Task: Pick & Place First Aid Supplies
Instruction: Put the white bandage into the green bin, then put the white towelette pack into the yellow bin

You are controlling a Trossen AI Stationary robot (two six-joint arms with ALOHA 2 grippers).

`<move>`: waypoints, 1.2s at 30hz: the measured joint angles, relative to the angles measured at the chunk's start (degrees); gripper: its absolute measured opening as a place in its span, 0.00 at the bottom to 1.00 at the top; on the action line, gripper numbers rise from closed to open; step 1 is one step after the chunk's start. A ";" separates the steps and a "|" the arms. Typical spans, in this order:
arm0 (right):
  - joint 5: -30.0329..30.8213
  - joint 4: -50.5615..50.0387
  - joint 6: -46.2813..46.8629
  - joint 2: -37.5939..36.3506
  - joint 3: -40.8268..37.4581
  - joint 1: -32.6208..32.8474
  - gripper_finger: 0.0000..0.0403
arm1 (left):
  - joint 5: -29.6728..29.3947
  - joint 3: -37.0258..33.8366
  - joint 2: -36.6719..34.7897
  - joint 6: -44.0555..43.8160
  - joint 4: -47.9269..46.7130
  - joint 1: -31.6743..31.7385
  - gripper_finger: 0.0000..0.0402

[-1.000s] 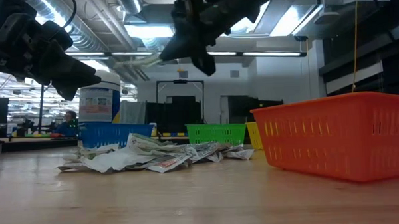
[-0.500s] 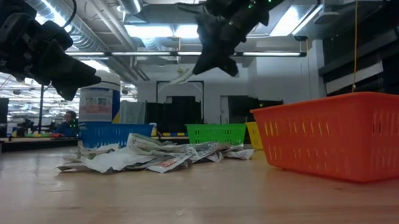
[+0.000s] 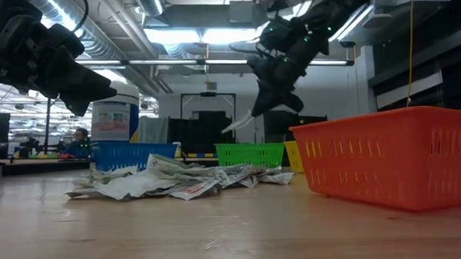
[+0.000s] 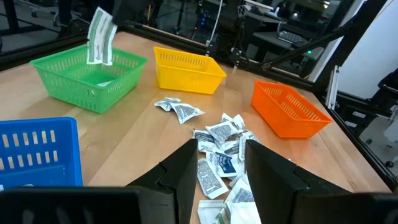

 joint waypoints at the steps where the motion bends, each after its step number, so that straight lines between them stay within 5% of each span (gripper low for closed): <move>1: 0.77 0.73 1.06 -0.29 -1.20 -0.11 0.00 | 0.02 -0.02 0.00 0.00 0.00 -0.02 0.32; 19: 1.50 3.37 6.43 -0.75 -3.85 0.84 0.24 | 0.02 0.00 0.00 0.00 0.00 0.00 0.32; 26: 3.64 2.86 -2.13 -0.75 -1.67 6.14 0.33 | 0.02 -0.01 -0.01 0.00 0.00 -0.01 0.32; 36: 12.04 2.87 -22.71 -0.75 -0.36 18.22 0.34 | 0.02 0.00 0.00 0.00 0.00 -0.02 0.32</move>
